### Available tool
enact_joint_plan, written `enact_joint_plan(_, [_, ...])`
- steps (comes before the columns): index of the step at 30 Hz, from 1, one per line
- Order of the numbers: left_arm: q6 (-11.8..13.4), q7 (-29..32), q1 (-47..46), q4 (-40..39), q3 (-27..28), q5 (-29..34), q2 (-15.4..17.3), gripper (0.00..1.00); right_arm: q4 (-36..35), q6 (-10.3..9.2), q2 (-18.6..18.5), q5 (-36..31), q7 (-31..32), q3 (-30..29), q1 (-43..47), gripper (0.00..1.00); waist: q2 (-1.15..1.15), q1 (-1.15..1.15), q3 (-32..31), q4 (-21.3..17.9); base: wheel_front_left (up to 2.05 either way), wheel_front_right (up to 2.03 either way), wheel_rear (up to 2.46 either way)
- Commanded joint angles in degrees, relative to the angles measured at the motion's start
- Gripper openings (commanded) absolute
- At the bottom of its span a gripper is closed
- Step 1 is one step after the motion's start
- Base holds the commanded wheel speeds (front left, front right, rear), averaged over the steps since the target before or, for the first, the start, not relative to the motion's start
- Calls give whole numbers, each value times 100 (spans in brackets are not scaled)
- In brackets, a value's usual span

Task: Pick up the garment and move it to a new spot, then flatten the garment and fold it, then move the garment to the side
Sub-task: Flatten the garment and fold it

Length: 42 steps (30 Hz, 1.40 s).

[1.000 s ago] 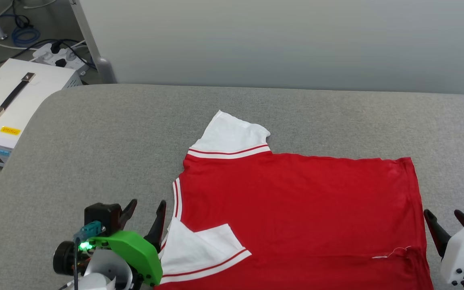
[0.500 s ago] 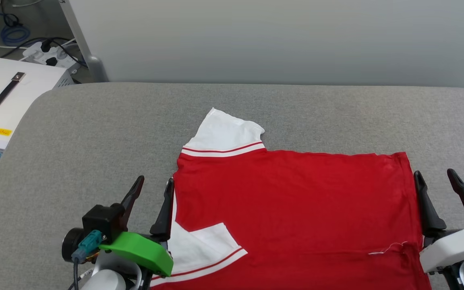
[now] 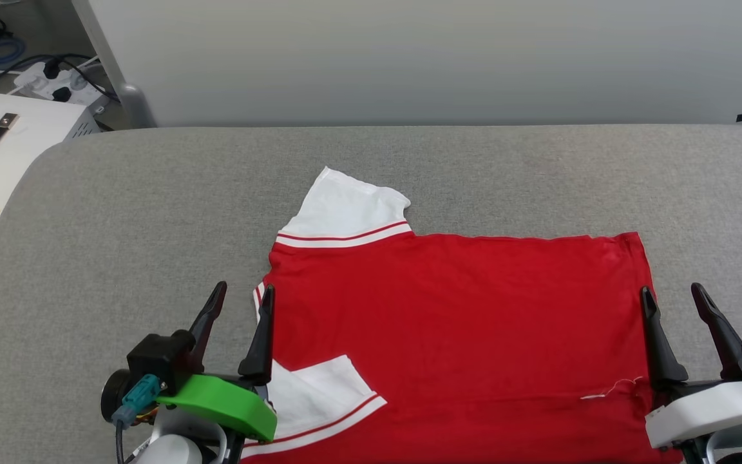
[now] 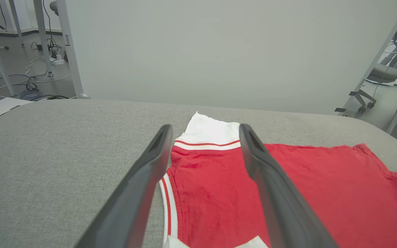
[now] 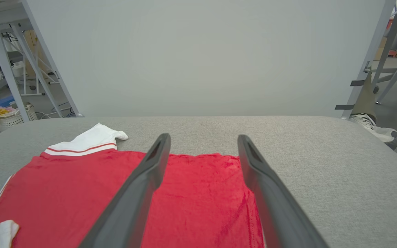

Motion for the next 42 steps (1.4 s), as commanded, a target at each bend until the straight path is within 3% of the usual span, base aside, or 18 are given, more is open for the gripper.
enact_joint_plan(1, [-64,-32,-17,65,24,55,-22,100,15,-4,-18,67,-33,19,-95,100,0,0,90,-72,0,0,0])
enact_joint_plan(7, [-252,355,-640,392,-95,196,207,100,-65,-4,-21,84,-9,153,-265,100,0,0,435,-285,0,0,0])
enact_joint_plan(20, [-905,3068,-3414,1153,-662,159,1121,100,-273,-4,99,25,-15,537,-719,100,0,0,1376,-1015,0,0,0])
enact_joint_plan(28, [-957,4792,-4752,1957,-1221,-644,1485,100,-313,-4,174,34,-120,745,-937,100,0,0,1844,-1413,0,0,0])
enact_joint_plan(33, [-959,5485,-5384,2477,-1445,-1099,1670,100,-308,-4,202,56,-179,897,-1077,100,0,0,2140,-1602,0,0,0])
enact_joint_plan(37, [-959,5836,-5774,2897,-1539,-1195,1738,100,-289,-4,219,74,-231,992,-1164,100,0,0,2363,-1711,0,0,0])
enact_joint_plan(42, [-933,5838,-6071,3314,-1548,-1181,1715,100,-252,-4,240,86,-300,1091,-1251,100,0,0,2558,-1804,0,0,0])
